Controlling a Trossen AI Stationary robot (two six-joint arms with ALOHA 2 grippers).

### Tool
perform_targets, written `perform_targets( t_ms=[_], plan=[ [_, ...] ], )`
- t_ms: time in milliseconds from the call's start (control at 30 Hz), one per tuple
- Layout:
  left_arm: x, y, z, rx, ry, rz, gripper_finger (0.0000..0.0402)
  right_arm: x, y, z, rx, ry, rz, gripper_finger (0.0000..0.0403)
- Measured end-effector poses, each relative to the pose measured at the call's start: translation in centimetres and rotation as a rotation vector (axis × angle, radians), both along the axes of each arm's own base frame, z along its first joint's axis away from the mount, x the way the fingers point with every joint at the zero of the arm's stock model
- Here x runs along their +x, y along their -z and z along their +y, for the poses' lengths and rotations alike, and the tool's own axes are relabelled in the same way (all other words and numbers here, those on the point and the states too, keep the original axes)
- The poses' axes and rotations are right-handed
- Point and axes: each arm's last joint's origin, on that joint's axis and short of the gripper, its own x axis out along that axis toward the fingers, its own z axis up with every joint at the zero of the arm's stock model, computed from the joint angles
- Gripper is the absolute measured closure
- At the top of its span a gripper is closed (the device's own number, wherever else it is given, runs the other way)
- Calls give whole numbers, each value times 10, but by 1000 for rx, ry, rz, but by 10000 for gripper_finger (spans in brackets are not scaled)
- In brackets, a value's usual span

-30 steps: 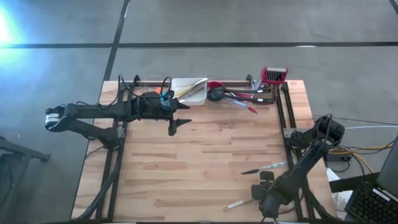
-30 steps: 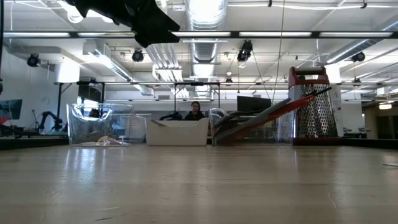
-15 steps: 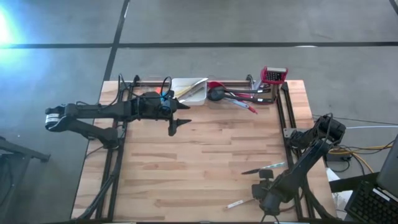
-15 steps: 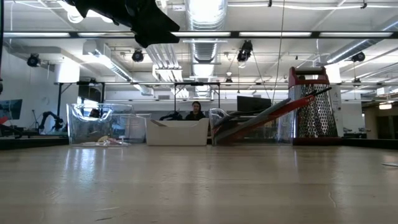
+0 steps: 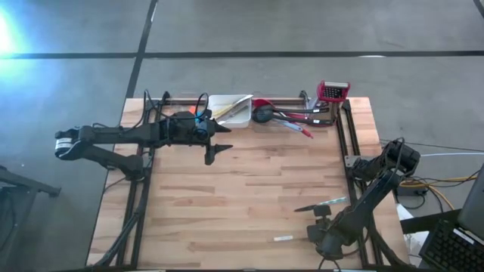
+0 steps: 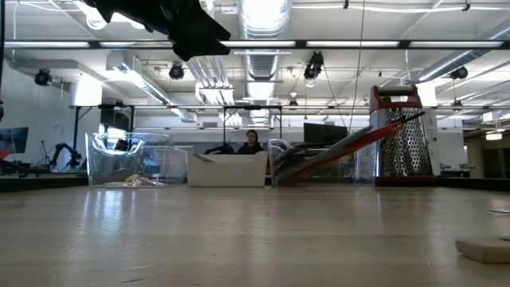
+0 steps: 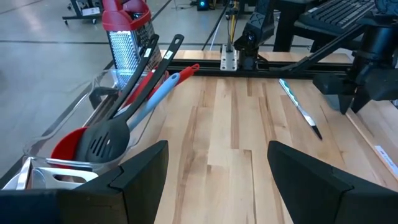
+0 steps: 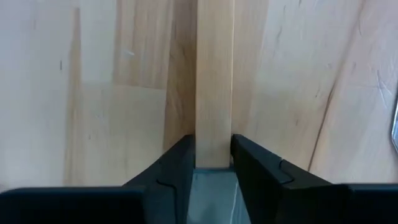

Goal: Pick & Place Kitchen Items
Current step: Put the gray spatula into the left transparent bin

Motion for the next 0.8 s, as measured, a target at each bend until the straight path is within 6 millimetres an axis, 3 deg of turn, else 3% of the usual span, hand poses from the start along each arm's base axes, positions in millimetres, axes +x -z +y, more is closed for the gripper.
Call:
perform_targets(
  t_ms=[200, 367, 600, 800],
  plan=[
    [0, 0, 0, 0, -1, 1, 122, 1, -1, 0, -2, 3, -16, 350],
    [0, 0, 0, 0, -1, 1, 122, 4, -5, 3, 10, 7, -25, 356],
    [0, 1, 0, -1, -1, 5, 122, 17, -34, 9, 73, 50, -106, 356],
    [0, 2, -1, -124, -14, -1, 122, 25, -66, -5, -39, 112, -100, 356]
  ],
)
